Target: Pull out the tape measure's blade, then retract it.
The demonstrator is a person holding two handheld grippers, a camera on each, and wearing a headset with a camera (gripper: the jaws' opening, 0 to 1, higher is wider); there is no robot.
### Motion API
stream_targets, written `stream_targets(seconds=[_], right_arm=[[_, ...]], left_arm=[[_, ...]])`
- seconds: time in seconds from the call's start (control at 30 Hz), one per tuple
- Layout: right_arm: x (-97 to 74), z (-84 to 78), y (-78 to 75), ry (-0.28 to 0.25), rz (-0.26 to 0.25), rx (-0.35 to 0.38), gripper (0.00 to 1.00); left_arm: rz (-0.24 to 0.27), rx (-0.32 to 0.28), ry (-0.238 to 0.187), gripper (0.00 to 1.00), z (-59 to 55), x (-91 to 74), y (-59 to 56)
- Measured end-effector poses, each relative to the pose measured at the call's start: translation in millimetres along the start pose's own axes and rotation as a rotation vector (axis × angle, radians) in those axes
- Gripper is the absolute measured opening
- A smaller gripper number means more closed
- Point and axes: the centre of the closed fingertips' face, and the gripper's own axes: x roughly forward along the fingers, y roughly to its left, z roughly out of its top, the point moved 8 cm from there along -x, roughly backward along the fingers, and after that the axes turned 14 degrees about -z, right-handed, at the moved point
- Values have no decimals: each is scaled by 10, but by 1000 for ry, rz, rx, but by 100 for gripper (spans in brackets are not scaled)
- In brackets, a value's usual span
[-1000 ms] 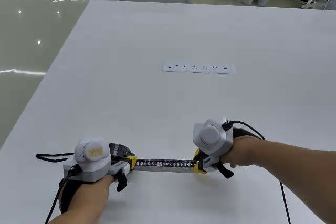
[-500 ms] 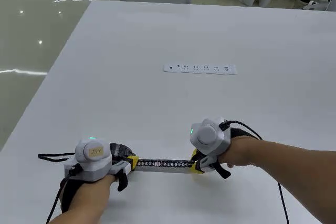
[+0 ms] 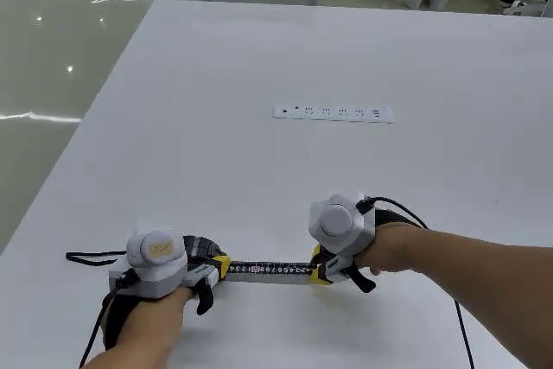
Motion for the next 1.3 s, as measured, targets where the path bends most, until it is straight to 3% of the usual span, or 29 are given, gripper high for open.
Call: stream_targets(seconds=[1.3], right_arm=[[98,169,69,-33,3,4,15]], left_arm=[[-8,9,-10,59,-4,-5,7]])
